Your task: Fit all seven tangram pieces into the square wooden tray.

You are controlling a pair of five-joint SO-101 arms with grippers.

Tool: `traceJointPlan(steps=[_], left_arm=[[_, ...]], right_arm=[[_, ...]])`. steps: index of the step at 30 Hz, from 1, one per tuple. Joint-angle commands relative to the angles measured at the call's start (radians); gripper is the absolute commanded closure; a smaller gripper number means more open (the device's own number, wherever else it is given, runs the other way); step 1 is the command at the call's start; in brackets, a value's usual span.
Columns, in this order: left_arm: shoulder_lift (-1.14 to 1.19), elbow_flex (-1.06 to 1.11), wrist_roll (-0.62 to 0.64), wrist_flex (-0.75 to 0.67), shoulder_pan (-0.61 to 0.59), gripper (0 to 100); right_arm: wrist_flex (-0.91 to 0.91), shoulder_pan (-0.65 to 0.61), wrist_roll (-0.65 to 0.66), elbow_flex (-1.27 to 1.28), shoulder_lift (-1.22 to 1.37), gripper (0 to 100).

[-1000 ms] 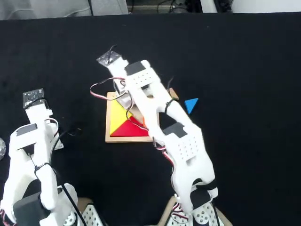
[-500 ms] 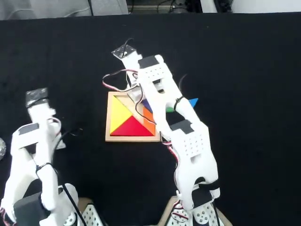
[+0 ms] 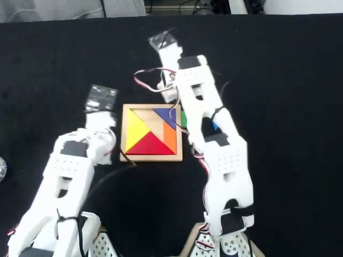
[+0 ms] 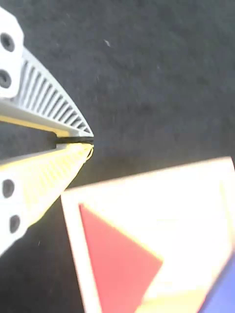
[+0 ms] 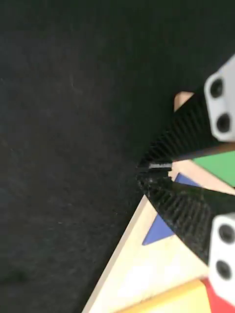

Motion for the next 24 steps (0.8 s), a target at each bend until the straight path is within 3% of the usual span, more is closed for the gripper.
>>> traceJointPlan(steps=[1, 14, 19, 24], left_arm=[[-0.091, 0.035, 0.012, -0.005, 0.056, 97], [-0.445, 0.225, 0.04, 0.003, 0.059, 97], [-0.522, 0.263, -0.011, 0.041, 0.062, 97], [-0.532, 0.282, -0.077, 0.103, 0.108, 97]], right_arm=[[0.017, -0.023, 0.052, -0.127, 0.054, 98.8], [0.388, -0.112, 0.078, -0.49, 0.162, 98.8], [0.525, -0.032, 0.075, -0.728, 0.093, 98.8], [0.522, 0.087, 0.046, -0.564, -0.074, 98.8]])
